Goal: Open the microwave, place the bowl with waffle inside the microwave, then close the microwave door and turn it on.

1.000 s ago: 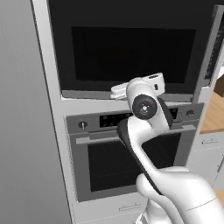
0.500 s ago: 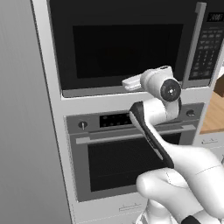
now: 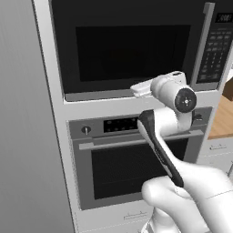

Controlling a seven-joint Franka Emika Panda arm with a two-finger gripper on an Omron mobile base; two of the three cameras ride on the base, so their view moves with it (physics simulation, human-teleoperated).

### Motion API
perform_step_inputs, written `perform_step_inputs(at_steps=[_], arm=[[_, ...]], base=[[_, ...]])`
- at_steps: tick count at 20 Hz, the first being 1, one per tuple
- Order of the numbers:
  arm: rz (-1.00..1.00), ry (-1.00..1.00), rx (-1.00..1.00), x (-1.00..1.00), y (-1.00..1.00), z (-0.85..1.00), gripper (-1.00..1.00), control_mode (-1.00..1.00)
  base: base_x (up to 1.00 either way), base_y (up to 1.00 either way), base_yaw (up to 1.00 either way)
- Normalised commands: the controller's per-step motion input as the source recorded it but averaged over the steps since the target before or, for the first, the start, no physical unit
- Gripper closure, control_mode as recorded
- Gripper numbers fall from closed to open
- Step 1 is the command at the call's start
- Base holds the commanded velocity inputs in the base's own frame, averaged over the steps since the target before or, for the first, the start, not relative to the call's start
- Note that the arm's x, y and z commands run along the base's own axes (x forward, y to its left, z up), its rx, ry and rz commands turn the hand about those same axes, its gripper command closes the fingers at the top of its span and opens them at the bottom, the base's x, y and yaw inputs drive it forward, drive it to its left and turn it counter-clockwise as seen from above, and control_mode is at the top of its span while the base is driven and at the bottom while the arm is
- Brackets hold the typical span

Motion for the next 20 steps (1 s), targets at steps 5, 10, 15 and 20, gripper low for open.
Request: perform_step_inputs(at_steps=[5, 10, 15, 20], arm=[[0.0, -0.31, 0.08, -1.0, -0.19, 0.23, -1.0, -1.0], [0.0, -0.07, 0.34, -1.0, -0.44, 0.4, -1.0, -1.0], [-0.04, 0.05, 0.69, -0.93, -0.97, 0.17, 1.0, -1.0], [-0.08, 0.15, 0.73, -0.77, -1.0, 0.1, 1.0, -1.0]], base=[[0.0, 0.0, 0.0], [0.0, 0.0, 0.0], [0.0, 0.0, 0.0], [0.0, 0.0, 0.0]])
